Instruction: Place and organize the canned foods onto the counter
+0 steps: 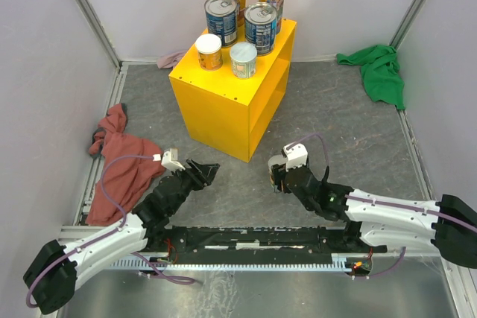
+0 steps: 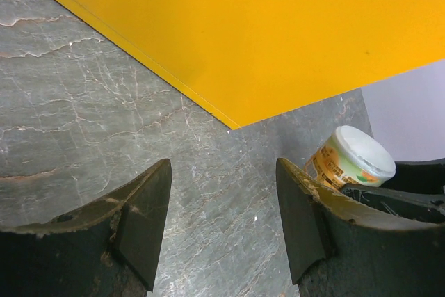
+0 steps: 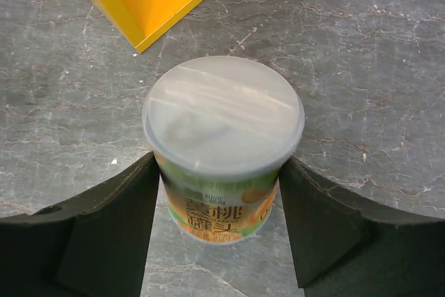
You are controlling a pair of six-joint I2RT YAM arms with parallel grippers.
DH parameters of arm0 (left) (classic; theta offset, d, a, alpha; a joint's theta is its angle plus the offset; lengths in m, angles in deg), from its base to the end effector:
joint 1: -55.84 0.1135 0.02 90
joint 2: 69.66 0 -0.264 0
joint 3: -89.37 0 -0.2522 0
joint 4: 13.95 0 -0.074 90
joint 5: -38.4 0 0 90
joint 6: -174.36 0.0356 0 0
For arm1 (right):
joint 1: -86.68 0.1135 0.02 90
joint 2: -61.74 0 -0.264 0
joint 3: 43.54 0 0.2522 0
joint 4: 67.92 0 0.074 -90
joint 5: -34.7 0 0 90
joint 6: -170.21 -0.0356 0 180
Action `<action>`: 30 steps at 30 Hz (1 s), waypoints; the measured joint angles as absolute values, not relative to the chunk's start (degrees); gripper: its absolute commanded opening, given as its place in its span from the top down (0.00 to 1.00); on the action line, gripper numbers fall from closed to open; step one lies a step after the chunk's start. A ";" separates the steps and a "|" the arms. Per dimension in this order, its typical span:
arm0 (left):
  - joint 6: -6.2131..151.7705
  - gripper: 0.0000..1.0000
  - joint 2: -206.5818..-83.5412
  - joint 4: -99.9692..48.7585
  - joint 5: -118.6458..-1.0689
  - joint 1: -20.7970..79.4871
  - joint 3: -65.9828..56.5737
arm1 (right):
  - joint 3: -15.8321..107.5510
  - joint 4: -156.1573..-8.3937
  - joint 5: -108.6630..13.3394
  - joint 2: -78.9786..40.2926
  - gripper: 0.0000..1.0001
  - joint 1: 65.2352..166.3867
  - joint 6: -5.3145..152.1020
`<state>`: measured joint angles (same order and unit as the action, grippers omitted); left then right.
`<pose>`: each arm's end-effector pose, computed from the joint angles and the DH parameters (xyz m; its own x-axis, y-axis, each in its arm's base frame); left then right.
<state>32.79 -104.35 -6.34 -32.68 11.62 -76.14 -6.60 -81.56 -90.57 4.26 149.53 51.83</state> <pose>0.1118 -0.0926 0.1532 -0.4363 -0.6095 -0.6620 0.1467 0.6776 -0.7206 0.1093 0.1681 0.1897 -0.4672 -0.0607 -0.8820 -0.3255 0.9394 0.1078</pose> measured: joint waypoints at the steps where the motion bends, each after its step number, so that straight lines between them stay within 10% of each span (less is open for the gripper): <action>1: 32.79 0.32 -104.35 -6.37 -32.68 11.62 -76.14 | -6.27 -82.19 -90.92 4.51 0.99 150.12 52.00; 30: 32.90 0.31 -116.33 1.15 -43.76 11.55 -74.92 | 0.99 -84.05 -92.73 -4.02 0.99 156.27 54.43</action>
